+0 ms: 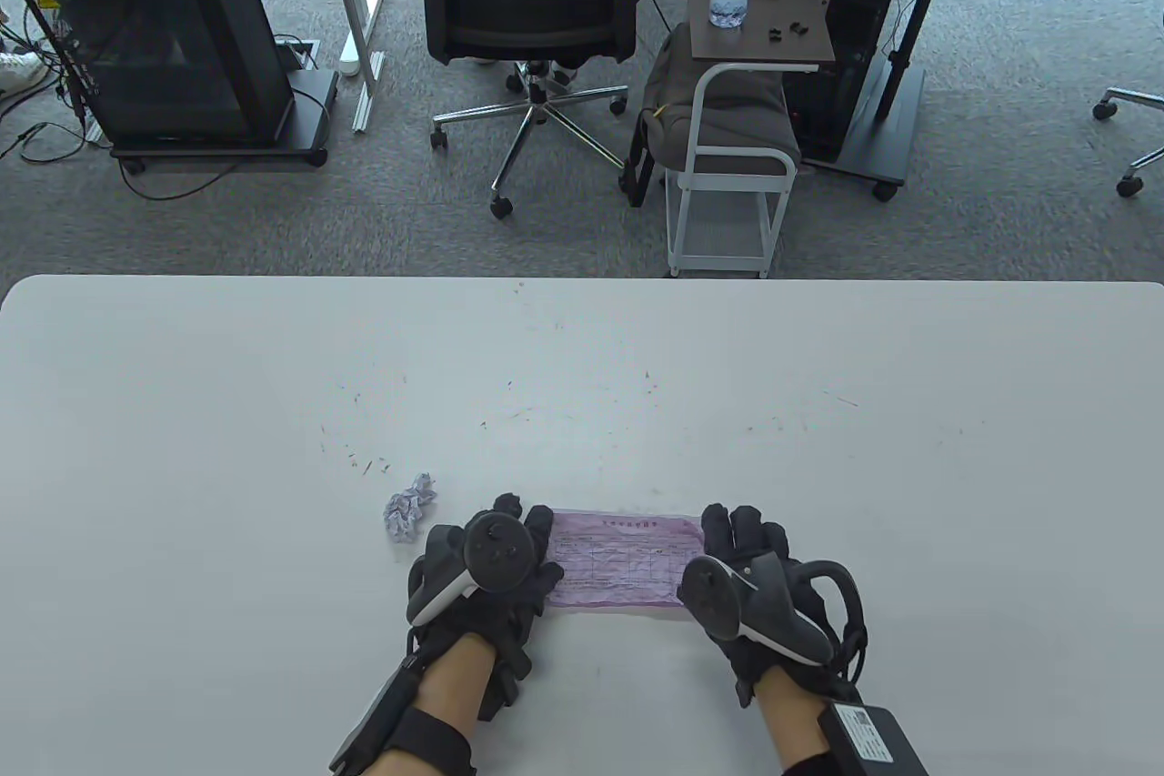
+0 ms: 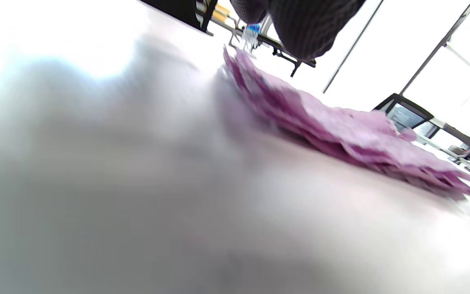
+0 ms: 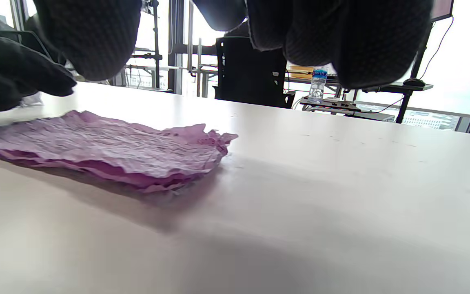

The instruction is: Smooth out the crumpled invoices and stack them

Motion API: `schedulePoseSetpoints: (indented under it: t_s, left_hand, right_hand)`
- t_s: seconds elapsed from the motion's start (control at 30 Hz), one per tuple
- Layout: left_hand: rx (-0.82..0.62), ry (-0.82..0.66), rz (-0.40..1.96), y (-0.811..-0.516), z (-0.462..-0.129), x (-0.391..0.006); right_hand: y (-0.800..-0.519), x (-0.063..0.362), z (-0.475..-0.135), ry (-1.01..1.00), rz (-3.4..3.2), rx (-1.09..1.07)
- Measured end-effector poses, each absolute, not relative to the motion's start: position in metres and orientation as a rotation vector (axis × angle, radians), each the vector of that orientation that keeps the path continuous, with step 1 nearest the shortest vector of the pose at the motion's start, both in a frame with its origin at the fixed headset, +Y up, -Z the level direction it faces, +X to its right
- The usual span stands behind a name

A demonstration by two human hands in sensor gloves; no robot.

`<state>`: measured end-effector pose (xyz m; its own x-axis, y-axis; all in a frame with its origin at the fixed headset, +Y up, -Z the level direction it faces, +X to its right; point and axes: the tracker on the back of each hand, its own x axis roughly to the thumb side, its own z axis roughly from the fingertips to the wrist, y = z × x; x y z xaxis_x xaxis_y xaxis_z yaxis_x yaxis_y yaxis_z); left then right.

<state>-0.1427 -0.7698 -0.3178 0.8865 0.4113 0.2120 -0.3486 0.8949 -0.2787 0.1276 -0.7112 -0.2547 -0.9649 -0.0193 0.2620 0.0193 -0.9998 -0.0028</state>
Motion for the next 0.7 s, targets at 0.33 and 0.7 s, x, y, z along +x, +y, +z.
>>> schedulePoseSetpoints:
  t_s: [0.33,0.7]
  left_hand:
    - [-0.278,-0.013,0.263,-0.774,-0.329,-0.214]
    - [-0.356,-0.022,0.187,-0.78,-0.326,-0.203]
  right_hand:
    - [-0.689,0.119,-0.196,0.015,-3.116,-0.574]
    - [-0.706,0.132,-0.201,-0.04,-3.157,-0.562]
